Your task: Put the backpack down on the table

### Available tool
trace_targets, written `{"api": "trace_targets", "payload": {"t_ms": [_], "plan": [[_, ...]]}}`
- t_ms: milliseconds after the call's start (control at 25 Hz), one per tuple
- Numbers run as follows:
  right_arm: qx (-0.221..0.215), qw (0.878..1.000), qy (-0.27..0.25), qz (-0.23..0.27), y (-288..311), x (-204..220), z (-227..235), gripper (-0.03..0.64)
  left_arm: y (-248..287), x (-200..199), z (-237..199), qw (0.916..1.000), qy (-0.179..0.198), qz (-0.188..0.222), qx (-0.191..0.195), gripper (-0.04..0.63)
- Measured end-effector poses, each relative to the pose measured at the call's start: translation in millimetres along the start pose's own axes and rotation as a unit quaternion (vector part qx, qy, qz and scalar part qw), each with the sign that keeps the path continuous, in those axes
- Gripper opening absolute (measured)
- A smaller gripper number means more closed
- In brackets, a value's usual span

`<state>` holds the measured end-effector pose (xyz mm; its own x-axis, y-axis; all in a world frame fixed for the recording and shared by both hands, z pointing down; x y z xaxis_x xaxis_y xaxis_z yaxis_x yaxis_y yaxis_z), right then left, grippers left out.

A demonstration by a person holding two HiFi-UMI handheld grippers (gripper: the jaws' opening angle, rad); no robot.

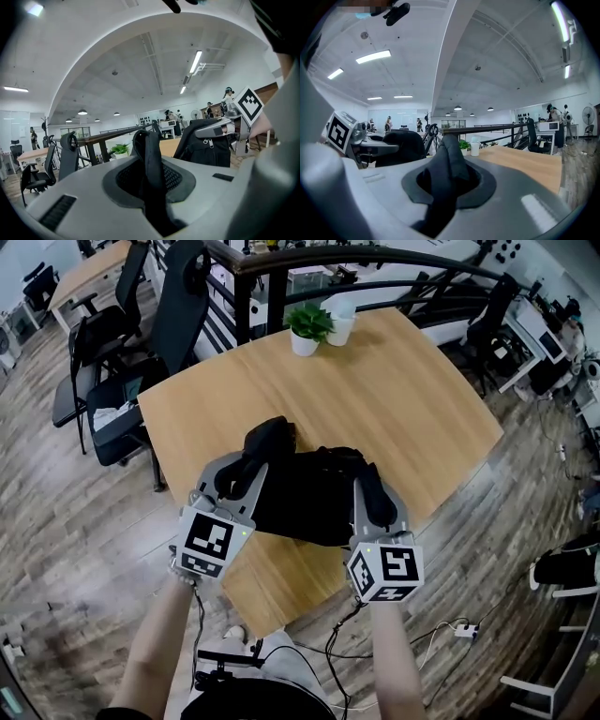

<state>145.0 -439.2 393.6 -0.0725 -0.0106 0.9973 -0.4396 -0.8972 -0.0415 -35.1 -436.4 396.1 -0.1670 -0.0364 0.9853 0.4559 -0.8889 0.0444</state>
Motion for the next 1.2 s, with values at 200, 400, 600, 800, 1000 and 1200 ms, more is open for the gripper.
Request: {"api": "trace_targets", "payload": {"t_ms": [200,400,600,800,1000,1200], "plan": [[-0.001,1.000,-0.002,-0.005,11.9,19.3,7.1,0.061,15.3,26.8,-4.0,0.9994,-0.024,-0.024,0.005,0.060],[-0.006,1.000,-0.012,-0.023,18.0,37.9,12.5,0.063,24.8,49.9,-3.7,0.9980,-0.039,-0.049,0.005,0.060],[-0.003,0.999,-0.021,-0.045,20.2,64.8,17.6,0.063,36.5,71.3,6.0,0.9956,-0.045,-0.077,0.026,0.063],[-0.011,0.997,-0.020,-0.072,18.6,90.6,19.8,0.066,45.5,87.2,16.3,0.9935,-0.041,-0.096,0.045,0.074],[-0.025,0.995,-0.015,-0.096,21.7,109.2,16.5,0.069,53.0,99.7,22.7,0.9915,-0.038,-0.112,0.054,0.074],[-0.046,0.993,0.003,-0.113,25.7,123.1,9.5,0.085,59.7,108.8,25.9,0.9892,-0.035,-0.129,0.061,0.079]]}}
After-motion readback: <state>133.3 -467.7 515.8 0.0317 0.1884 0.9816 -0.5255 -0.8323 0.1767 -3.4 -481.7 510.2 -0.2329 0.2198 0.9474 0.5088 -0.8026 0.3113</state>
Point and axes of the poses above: the fingertips, and each gripper's own axes: y forward along the fingers, z to its right, x out of its underside, the point moved 1 cm from there along -y, backward along the fingers, and after that the axes turned 11 degrees about z, right-handed, at the moved point
